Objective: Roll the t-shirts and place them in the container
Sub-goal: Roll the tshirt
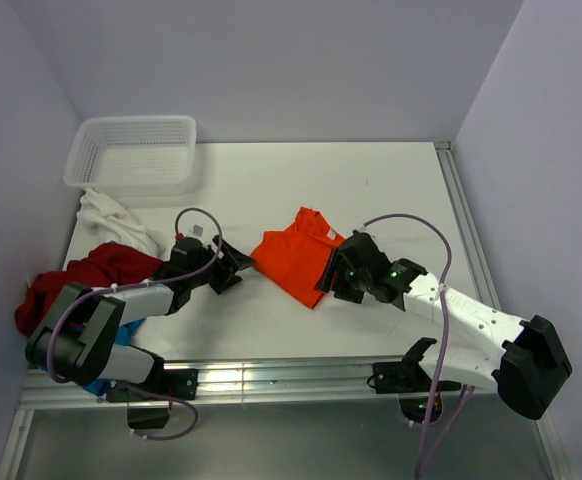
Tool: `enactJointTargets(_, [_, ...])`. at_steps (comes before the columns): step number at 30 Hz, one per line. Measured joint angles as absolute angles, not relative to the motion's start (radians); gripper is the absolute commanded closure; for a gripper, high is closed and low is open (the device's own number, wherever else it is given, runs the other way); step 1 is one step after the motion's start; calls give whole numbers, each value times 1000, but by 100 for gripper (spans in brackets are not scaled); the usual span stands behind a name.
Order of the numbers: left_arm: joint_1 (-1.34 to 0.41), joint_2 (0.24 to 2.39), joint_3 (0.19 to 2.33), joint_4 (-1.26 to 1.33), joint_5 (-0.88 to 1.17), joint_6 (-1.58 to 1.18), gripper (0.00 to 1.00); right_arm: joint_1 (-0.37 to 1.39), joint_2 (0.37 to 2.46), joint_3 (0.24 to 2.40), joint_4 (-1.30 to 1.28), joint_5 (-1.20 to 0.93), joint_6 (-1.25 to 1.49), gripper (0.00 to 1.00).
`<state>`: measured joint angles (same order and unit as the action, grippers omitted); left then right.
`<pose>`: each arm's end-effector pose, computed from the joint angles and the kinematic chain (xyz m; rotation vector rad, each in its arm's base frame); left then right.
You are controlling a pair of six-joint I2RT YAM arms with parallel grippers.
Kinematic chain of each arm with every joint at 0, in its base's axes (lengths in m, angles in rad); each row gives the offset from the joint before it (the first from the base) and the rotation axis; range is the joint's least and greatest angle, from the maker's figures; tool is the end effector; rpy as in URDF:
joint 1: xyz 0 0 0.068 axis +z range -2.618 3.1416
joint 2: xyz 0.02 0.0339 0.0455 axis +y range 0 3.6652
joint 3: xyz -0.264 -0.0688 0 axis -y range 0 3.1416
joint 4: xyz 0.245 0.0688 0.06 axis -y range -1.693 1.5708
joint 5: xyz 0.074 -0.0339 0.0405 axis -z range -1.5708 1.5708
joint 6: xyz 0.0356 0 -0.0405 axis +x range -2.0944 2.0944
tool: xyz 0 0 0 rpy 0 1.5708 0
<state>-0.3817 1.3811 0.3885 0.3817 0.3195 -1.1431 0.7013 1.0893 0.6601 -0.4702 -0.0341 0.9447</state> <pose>0.2210 -0.1008 0.1385 -0.7068 2.3092 -1.1456 0.1624 0.1388 0.2143 0.3028 2.6043 0.7011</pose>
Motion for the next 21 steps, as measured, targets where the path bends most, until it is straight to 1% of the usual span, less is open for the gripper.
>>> enactJointTargets(2, [-416,1393,391,399,269,-1174,20,702,1081,676,-499,-8,941,36])
enactJointTargets(5, [-476,1436,420,402,206,-1218,24,702,1064,690,-521,20,932,37])
enactJointTargets(8, [-518,1489,441,430,165,-1265,32,702,1057,698,-542,38,920,38])
enactJointTargets(9, [-525,1503,444,442,156,-1282,37,702,1057,701,-548,41,917,38])
enactJointTargets(11, [-536,1533,450,467,135,-1314,43,702,1055,703,-553,45,906,38])
enactJointTargets(12, [-539,1549,452,479,126,-1328,48,702,1055,704,-556,46,898,38])
enactJointTargets(14, [-545,1576,459,505,110,-1349,53,702,1053,705,-562,46,887,39])
enactJointTargets(15, [-547,1594,463,519,105,-1359,57,702,1052,707,-564,46,879,39])
enactJointTargets(20, [-550,1686,520,567,96,-1373,66,704,1057,728,-567,67,813,37])
enactJointTargets(21, [-550,1700,532,572,96,-1372,69,705,1067,741,-570,74,791,37])
